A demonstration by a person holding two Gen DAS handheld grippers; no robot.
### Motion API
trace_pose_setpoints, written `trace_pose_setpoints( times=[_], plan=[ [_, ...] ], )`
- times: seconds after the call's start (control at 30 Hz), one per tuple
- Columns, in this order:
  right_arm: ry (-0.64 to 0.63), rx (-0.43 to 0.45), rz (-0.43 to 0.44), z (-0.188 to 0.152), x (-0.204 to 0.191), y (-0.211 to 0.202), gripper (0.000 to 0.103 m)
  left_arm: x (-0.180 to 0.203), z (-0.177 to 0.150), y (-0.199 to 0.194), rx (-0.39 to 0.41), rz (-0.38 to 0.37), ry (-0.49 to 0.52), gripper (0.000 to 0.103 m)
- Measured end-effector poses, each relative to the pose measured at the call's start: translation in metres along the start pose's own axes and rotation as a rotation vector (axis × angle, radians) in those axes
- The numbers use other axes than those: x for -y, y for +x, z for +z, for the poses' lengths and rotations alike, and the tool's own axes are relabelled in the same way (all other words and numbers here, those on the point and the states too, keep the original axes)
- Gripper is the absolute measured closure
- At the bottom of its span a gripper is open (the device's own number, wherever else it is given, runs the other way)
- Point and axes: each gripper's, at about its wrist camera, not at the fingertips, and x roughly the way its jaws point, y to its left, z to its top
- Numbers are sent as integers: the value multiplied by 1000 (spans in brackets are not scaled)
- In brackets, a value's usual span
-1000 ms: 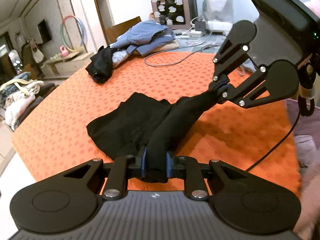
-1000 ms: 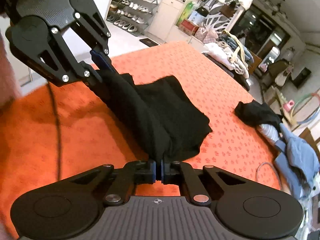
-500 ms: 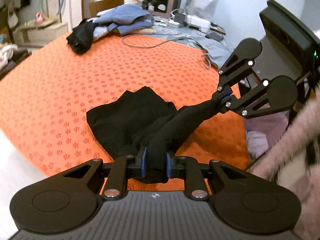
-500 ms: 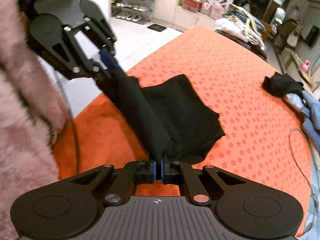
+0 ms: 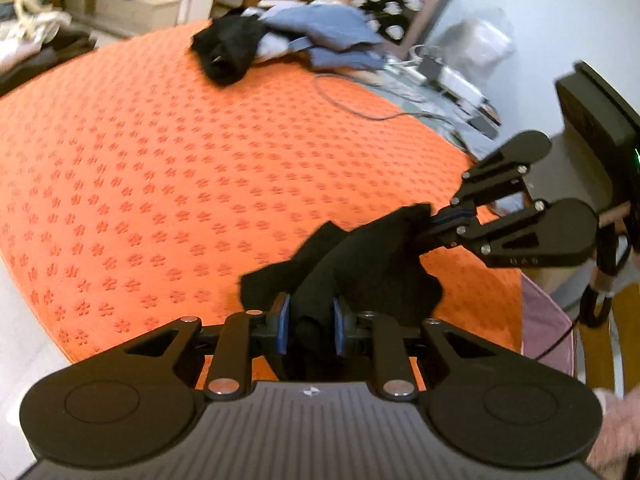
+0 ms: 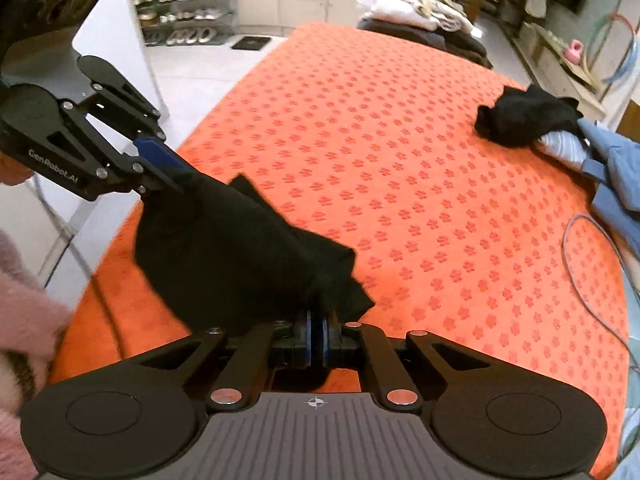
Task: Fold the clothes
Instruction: 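Carry the black garment with the right gripper toward the pink bin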
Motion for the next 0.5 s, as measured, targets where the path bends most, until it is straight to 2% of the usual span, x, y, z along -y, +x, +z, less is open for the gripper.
trace_pose_setpoints(
  times=[0.03, 0.1, 0.17, 0.23, 0.3, 0.37, 0.5],
  plan=[
    [4, -2, -9, 2, 2, 4, 95, -6, 3, 4, -9, -3, -19, 79],
    [28, -1, -26, 5, 5, 12, 83, -18, 6, 10, -22, -7, -50, 78],
    [60, -1, -38, 7, 9, 19, 82, -26, 7, 16, -34, -11, -59, 74],
    [97, -13, -58, 6, 12, 26, 82, -33, 10, 19, -38, -6, -70, 64],
    [132, -19, -85, 5, 13, 30, 82, -40, 13, 18, -23, -13, -94, 61],
    [178, -1, -116, 4, 13, 24, 81, -49, 18, 16, -9, -26, -114, 57],
    [320, 35, -180, 3, 13, -1, 68, -58, 33, 12, -14, -71, -94, 54]
  ],
)
